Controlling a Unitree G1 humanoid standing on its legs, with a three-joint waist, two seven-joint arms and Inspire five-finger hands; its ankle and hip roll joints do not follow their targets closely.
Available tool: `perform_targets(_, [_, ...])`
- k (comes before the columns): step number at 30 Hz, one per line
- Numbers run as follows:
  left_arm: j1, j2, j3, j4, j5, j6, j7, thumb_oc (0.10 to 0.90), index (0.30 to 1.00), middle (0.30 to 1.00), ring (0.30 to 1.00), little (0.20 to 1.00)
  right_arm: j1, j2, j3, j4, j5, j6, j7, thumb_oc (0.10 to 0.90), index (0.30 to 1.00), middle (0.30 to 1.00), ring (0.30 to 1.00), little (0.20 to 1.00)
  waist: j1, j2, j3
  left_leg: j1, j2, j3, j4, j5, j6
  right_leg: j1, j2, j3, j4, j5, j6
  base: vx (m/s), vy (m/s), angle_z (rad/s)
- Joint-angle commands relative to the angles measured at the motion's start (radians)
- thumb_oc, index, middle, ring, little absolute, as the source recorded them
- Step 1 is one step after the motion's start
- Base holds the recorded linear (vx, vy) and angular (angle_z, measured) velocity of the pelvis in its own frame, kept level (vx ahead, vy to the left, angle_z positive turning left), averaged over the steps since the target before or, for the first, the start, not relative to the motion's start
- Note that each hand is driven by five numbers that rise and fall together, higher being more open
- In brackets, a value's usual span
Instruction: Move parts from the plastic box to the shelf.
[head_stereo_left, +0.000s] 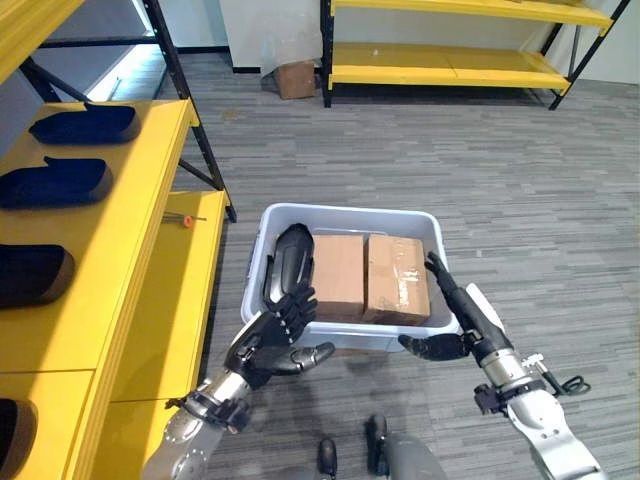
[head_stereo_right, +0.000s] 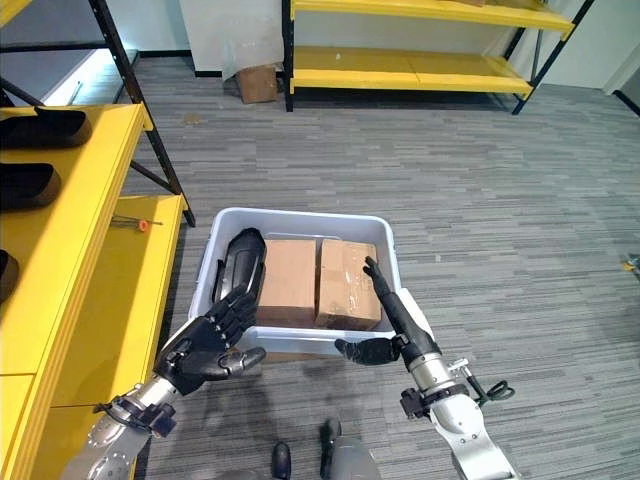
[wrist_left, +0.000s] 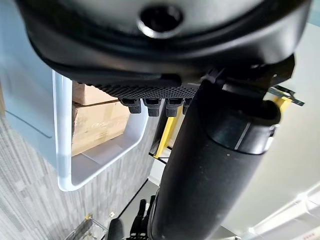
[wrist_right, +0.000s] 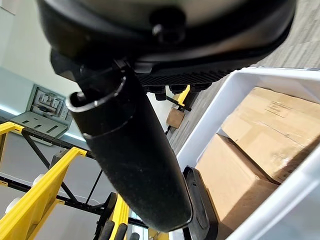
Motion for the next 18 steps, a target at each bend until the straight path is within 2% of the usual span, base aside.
perform_targets(1, [-0.021, 0.015, 0.015, -0.151, -0.009, -0.090, -0.056, 0.900, 1.000, 1.000, 1.000, 1.000, -0.093, -0.033, -0.034, -0.026, 0.003, -0.095, -0.019, 0.900, 1.000, 1.000, 1.000, 1.000, -0.017, -0.022, -0.037, 0.034, 0.053, 0.043, 0.020, -0.082, -0.047, 0.104, -0.015, 0.038, -0.099, 0.117, 0.031, 0.24, -0.184, 0.75])
perform_targets(7, [-0.007, 0.014, 0.005, -0.178, -0.015, -0.097, -0.060, 0.900, 1.000, 1.000, 1.000, 1.000, -0.105, -0.036, -0.003, -0.005, 0.015, -0.082, -0.013, 0.900, 1.000, 1.000, 1.000, 1.000, -0.003, -0.022, -0.056, 0.043, 0.083, 0.066, 0.027, -0.083, -0.071, 0.169, -0.022, -0.001, -0.125, 0.085, 0.010, 0.18, -0.129, 0.51])
perform_targets(12, [-0.020, 0.001, -0.022, -0.206, -0.083, -0.093, -0.086, 0.900, 1.000, 1.000, 1.000, 1.000, -0.103, -0.033, 0.009, 0.002, 0.081, -0.070, 0.020, 0.900, 1.000, 1.000, 1.000, 1.000, -0.011, -0.022, -0.062, 0.019, 0.093, 0.056, 0.077, -0.099, -0.081, 0.192, -0.006, 0.013, -0.127, 0.052, -0.019, 0.16, -0.139, 0.13])
perform_targets(15, [-0.056, -0.009, -0.049, -0.203, -0.100, -0.063, -0.068, 0.900, 1.000, 1.000, 1.000, 1.000, -0.126, -0.044, 0.033, 0.014, 0.066, -0.092, 0.026, 0.900, 1.000, 1.000, 1.000, 1.000, -0.010, -0.022, -0.046, -0.052, 0.093, 0.049, 0.184, -0.104, -0.090, 0.198, -0.001, 0.024, -0.118, 0.037, -0.043, 0.08, -0.177, -0.02])
perform_targets(16, [-0.068, -0.011, -0.056, -0.199, -0.100, -0.051, -0.071, 0.900, 1.000, 1.000, 1.000, 1.000, -0.131, -0.047, 0.036, 0.017, 0.068, -0.099, 0.034, 0.900, 1.000, 1.000, 1.000, 1.000, -0.010, -0.022, -0.038, -0.094, 0.096, 0.043, 0.260, -0.079, -0.099, 0.199, 0.002, 0.030, -0.118, 0.033, -0.055, 0.04, -0.146, 0.01])
perform_targets(18, [-0.077, -0.015, -0.065, -0.192, -0.111, -0.056, -0.063, 0.900, 1.000, 1.000, 1.000, 1.000, -0.135, -0.054, 0.039, 0.017, 0.091, -0.094, 0.051, 0.900, 1.000, 1.000, 1.000, 1.000, -0.012, -0.021, -0.029, -0.132, 0.092, 0.044, 0.337, -0.074, -0.103, 0.197, 0.001, 0.034, -0.116, 0.029, -0.065, 0.02, -0.081, -0.01])
